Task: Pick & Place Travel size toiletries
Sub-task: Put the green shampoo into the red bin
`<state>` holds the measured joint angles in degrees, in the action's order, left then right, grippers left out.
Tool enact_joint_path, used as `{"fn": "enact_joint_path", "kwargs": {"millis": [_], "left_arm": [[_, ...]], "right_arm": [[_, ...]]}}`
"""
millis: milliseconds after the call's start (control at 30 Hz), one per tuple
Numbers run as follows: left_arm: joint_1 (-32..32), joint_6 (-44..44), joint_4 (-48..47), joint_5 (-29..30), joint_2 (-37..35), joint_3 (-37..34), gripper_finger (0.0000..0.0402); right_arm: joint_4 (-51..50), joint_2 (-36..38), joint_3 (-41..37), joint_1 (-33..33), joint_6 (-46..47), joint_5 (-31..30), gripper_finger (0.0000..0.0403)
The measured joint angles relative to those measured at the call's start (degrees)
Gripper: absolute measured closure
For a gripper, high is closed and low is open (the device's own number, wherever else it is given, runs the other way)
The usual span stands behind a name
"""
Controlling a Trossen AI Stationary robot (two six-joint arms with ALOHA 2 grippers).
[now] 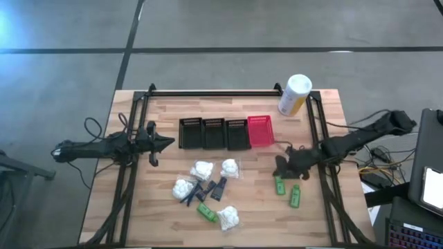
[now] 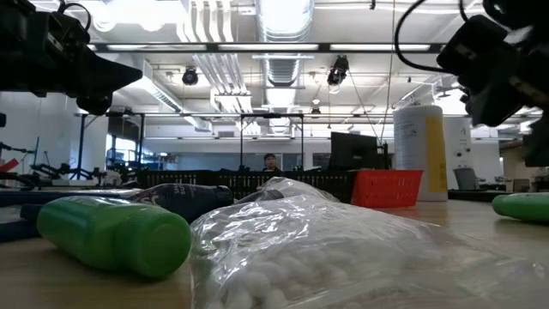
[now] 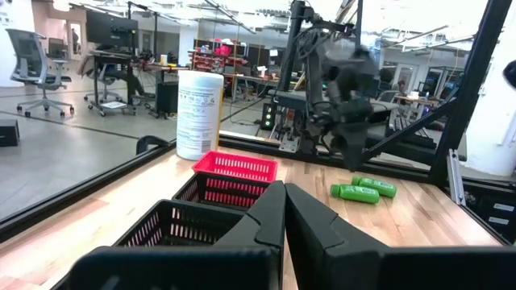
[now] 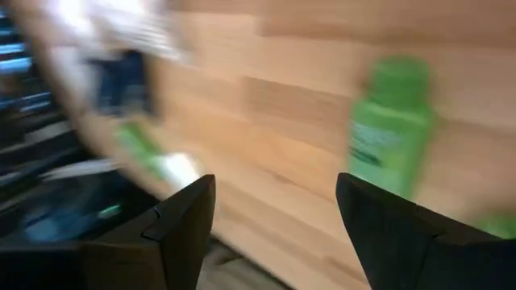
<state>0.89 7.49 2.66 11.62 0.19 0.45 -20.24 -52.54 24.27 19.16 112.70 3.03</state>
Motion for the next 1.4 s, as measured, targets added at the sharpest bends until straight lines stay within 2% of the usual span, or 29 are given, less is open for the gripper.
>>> {"fn": "enact_joint_path", "kwargs": {"millis": [100, 233, 500, 733, 1100, 1400], "left_arm": [[-0.01, 0.00, 0.00, 0.00, 0.01, 0.01, 0.0390], [-0.02, 0.00, 0.00, 0.00, 0.02, 0.00, 0.0390], [-0.01, 0.00, 0.00, 0.00, 0.00, 0.02, 0.0390], [-0.01, 0.00, 0.00, 0.00, 0.00, 0.01, 0.0390], [-0.02, 0.00, 0.00, 0.00, 0.02, 0.01, 0.0390], [-0.02, 0.00, 0.00, 0.00, 0.00, 0.00, 0.0390]], "right_arm": [[-9.92, -7.98, 7.62, 3.16, 2.88, 0.10, 0.0143], [-16.49, -15.46, 14.42, 5.60, 5.04, 2.98, 0.0134], [-23.06, -23.78, 19.72, 6.38, 5.38, 4.28, 0.0118], [-24.04, -26.77, 19.39, 5.09, 2.71, 4.64, 0.0101], [-22.98, -25.94, 19.46, 2.58, -10.69, 4.50, 0.0075], [-22.23, -28.25, 19.46, 2.58, -12.14, 4.76, 0.0057]]}}
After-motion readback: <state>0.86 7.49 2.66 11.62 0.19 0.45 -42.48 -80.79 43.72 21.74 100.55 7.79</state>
